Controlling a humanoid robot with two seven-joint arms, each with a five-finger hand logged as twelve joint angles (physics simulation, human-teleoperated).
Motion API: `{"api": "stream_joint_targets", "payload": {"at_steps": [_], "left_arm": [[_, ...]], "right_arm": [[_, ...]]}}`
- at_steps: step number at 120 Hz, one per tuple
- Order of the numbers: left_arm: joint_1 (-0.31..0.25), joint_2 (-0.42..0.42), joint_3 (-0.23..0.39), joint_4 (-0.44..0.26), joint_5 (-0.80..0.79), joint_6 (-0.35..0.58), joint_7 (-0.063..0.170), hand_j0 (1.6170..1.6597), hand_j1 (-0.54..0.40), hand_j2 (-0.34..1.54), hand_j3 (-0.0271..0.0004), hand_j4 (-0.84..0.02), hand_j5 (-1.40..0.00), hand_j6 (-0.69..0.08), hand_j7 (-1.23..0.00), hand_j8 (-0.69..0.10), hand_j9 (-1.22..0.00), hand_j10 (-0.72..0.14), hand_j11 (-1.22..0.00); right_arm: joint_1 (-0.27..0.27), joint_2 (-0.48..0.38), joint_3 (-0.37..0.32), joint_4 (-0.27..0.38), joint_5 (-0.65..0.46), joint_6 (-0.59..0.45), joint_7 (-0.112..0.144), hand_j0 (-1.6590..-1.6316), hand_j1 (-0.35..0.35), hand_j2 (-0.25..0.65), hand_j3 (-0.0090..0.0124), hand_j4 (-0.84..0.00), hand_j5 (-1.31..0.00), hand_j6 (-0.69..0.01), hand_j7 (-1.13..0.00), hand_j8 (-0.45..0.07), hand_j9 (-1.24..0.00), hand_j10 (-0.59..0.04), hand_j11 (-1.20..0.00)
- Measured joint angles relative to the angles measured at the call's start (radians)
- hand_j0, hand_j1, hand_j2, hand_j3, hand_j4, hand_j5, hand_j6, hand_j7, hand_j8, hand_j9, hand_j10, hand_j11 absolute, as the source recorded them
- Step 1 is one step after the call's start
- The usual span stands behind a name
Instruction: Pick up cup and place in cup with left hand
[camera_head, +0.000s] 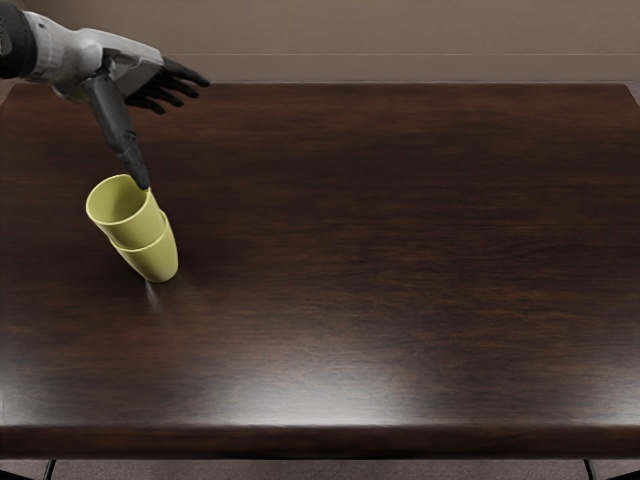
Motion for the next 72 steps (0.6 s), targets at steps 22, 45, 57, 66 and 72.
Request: {"api": "stream_joint_targets", "payload": {"at_steps": [22, 45, 57, 66, 72], "left_arm": [[0.002, -0.035, -0.057, -0.006, -0.139, -0.117, -0.001, 1.6581, 0.322, 0.0, 0.0, -0.026, -0.03, -0.026, -0.03, -0.026, -0.03, -0.026, -0.03], [-0.004, -0.102, -0.085, -0.034, -0.217, -0.193, -0.001, 1.6581, 0.324, 0.0, 0.0, -0.024, -0.03, -0.024, -0.03, -0.024, -0.03, -0.023, -0.03], [-0.006, -0.12, -0.09, -0.045, -0.226, -0.202, 0.0, 1.6581, 0.325, 0.0, 0.0, -0.022, -0.03, -0.023, -0.03, -0.022, -0.03, -0.022, -0.03], [-0.006, -0.119, -0.092, -0.047, -0.227, -0.205, 0.0, 1.6581, 0.325, 0.0, 0.0, -0.022, -0.03, -0.022, -0.03, -0.022, -0.03, -0.021, -0.03], [-0.005, -0.122, -0.092, -0.048, -0.228, -0.206, 0.001, 1.6581, 0.325, 0.0, 0.0, -0.021, -0.03, -0.022, -0.03, -0.021, -0.03, -0.021, -0.03]], "right_arm": [[0.0, 0.0, 0.0, 0.0, 0.0, 0.0, 0.0, -1.6581, -0.349, 0.0, 0.0, 0.0, 0.0, 0.0, 0.0, 0.0, 0.0, 0.0, 0.0], [0.0, 0.0, 0.0, 0.0, 0.0, 0.0, 0.0, -1.6581, -0.349, 0.0, 0.0, 0.0, 0.0, 0.0, 0.0, 0.0, 0.0, 0.0, 0.0], [0.0, 0.0, 0.0, 0.0, 0.0, 0.0, 0.0, -1.6581, -0.349, 0.0, 0.0, 0.0, 0.0, 0.0, 0.0, 0.0, 0.0, 0.0, 0.0], [0.0, 0.0, 0.0, 0.0, 0.0, 0.0, 0.0, -1.6581, -0.349, 0.0, 0.0, 0.0, 0.0, 0.0, 0.0, 0.0, 0.0, 0.0, 0.0], [0.0, 0.0, 0.0, 0.0, 0.0, 0.0, 0.0, -1.6581, -0.349, 0.0, 0.0, 0.0, 0.0, 0.0, 0.0, 0.0, 0.0, 0.0, 0.0]]}}
